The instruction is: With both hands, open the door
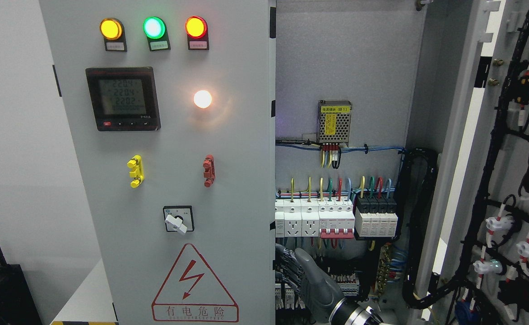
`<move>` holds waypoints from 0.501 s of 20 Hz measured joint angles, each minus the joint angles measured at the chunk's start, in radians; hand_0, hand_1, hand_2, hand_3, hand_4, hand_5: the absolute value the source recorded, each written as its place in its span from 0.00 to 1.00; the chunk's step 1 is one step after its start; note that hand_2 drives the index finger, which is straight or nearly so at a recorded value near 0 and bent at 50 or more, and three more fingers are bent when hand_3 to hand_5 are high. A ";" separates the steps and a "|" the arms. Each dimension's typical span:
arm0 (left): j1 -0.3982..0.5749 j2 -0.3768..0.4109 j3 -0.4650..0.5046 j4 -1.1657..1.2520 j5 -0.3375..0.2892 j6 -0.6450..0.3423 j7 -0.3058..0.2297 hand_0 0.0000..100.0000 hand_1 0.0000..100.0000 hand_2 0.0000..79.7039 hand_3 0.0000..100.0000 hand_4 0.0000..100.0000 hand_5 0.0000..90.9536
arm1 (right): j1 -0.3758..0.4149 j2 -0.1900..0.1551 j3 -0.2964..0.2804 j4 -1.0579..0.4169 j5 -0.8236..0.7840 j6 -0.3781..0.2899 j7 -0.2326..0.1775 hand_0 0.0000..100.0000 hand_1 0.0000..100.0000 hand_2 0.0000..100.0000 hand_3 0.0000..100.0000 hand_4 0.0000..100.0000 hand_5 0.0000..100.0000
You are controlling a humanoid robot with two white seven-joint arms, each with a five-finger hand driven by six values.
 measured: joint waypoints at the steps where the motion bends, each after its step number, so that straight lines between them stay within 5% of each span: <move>1: 0.000 0.000 0.000 0.000 0.000 0.000 0.000 0.00 0.00 0.00 0.00 0.03 0.00 | 0.000 0.000 0.000 0.001 0.000 0.000 0.006 0.11 0.00 0.00 0.00 0.00 0.00; 10: 0.000 0.000 0.000 0.000 0.000 -0.005 0.000 0.00 0.00 0.00 0.00 0.03 0.00 | -0.003 0.000 0.000 0.005 -0.001 0.000 0.051 0.11 0.00 0.00 0.00 0.00 0.00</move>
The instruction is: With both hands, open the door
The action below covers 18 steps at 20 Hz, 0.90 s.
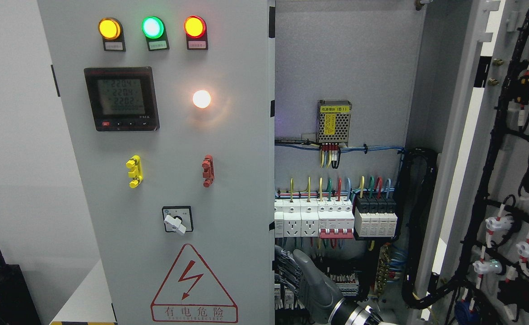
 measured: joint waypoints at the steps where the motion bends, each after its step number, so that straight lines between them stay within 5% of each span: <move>1: 0.000 0.000 0.000 0.000 0.000 0.000 0.000 0.00 0.00 0.00 0.00 0.03 0.00 | 0.000 0.000 0.000 0.000 0.000 0.000 0.002 0.11 0.00 0.00 0.00 0.00 0.00; 13: 0.000 0.000 0.000 0.000 0.000 0.004 0.000 0.00 0.00 0.00 0.00 0.03 0.00 | 0.004 -0.002 0.003 -0.010 -0.020 0.000 0.011 0.11 0.00 0.00 0.00 0.00 0.00; 18: 0.000 0.000 0.000 0.000 0.000 0.005 0.000 0.00 0.00 0.00 0.00 0.03 0.00 | 0.008 -0.006 0.011 -0.023 -0.033 0.000 0.046 0.11 0.00 0.00 0.00 0.00 0.00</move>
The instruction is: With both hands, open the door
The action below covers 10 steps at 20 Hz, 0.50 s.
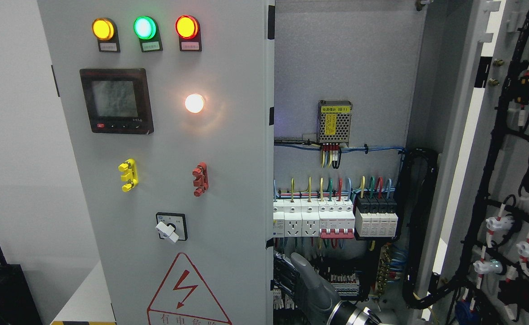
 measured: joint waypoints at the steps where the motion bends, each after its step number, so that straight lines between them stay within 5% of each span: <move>1: 0.000 0.000 0.000 0.000 0.000 0.000 0.000 0.00 0.00 0.00 0.00 0.03 0.00 | 0.001 0.000 0.001 -0.002 -0.002 0.000 0.005 0.11 0.00 0.00 0.00 0.00 0.00; 10: 0.000 0.000 0.000 0.000 0.000 0.001 0.000 0.00 0.00 0.00 0.00 0.03 0.00 | 0.002 -0.004 0.016 -0.023 -0.009 0.000 0.015 0.11 0.00 0.00 0.00 0.00 0.00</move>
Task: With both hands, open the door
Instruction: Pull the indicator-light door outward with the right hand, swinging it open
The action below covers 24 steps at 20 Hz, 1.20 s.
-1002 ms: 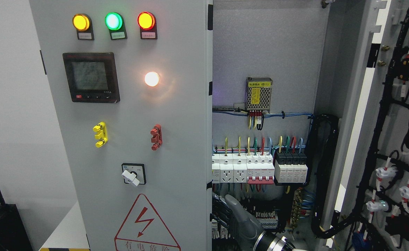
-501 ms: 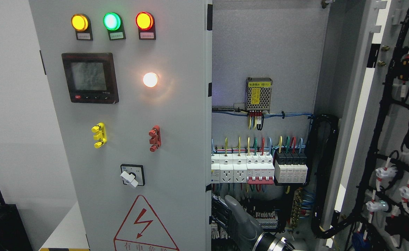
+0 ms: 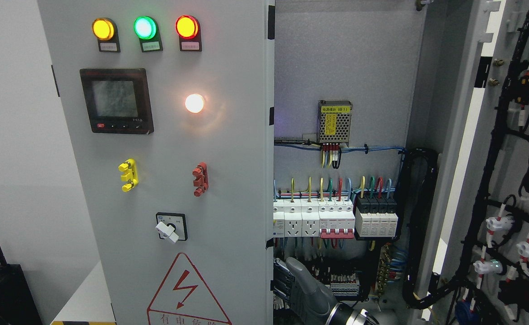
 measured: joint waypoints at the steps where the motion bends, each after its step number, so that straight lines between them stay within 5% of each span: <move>1: 0.000 0.000 0.000 0.000 0.000 0.000 0.000 0.00 0.00 0.00 0.00 0.03 0.00 | 0.000 0.000 0.001 -0.002 0.000 0.000 0.003 0.11 0.00 0.00 0.00 0.00 0.00; 7: 0.000 0.000 0.000 0.000 0.000 0.000 0.000 0.00 0.00 0.00 0.00 0.03 0.00 | 0.005 -0.001 0.008 -0.017 -0.005 -0.002 0.048 0.11 0.00 0.00 0.00 0.00 0.00; 24: 0.000 0.000 0.000 0.000 0.000 0.006 0.000 0.00 0.00 0.00 0.00 0.03 0.00 | 0.057 0.000 0.045 -0.107 -0.060 0.000 0.055 0.11 0.00 0.00 0.00 0.00 0.00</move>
